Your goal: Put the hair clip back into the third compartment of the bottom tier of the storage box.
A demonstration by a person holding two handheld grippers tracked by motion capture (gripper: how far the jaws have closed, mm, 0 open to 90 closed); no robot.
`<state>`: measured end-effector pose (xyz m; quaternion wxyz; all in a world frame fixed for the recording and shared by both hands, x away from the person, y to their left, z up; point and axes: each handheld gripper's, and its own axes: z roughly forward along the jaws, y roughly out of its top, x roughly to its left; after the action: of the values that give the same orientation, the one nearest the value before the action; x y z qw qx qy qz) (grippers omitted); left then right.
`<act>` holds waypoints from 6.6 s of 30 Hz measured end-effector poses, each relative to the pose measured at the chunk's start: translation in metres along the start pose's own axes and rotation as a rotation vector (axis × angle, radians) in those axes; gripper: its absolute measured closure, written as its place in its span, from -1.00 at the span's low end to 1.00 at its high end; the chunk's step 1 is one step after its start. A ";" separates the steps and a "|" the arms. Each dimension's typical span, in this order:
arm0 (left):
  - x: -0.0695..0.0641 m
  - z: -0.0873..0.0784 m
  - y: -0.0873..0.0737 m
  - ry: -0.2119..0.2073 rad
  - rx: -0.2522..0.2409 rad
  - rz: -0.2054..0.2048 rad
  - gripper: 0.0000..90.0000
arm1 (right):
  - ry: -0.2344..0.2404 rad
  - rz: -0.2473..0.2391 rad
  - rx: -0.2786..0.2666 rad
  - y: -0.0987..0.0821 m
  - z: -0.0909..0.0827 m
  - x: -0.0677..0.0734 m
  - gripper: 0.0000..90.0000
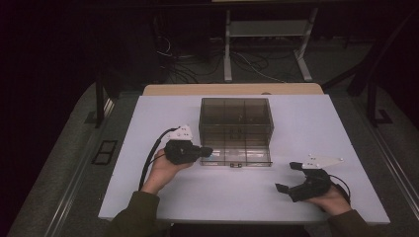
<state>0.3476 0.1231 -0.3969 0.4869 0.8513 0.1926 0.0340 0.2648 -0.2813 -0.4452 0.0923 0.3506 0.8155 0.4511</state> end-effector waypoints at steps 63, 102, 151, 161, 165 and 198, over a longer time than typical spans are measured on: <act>-0.007 0.089 0.056 -0.098 -0.035 0.077 0.97 | 0.004 0.003 0.002 -0.001 0.001 -0.001 -1.00; -0.021 0.155 0.049 -0.043 0.148 0.092 0.96 | 0.007 0.002 0.006 -0.001 0.001 -0.002 -1.00; -0.018 0.135 0.047 -0.071 0.082 0.014 0.27 | 0.006 -0.001 0.006 -0.001 0.001 -0.002 -1.00; -0.020 0.116 0.045 -0.076 0.062 0.014 0.20 | 0.007 0.002 0.007 -0.002 0.001 -0.002 -1.00; -0.020 0.108 0.043 -0.076 0.062 0.016 0.16 | 0.005 0.006 0.006 -0.002 0.000 -0.003 -1.00; -0.018 0.047 0.015 0.017 0.007 -0.010 -0.17 | 0.003 0.006 0.010 -0.003 0.001 -0.005 -1.00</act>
<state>0.3474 0.0714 -0.4066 0.4824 0.8518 0.2010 0.0380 0.2676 -0.2845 -0.4489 0.0880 0.3529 0.8167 0.4479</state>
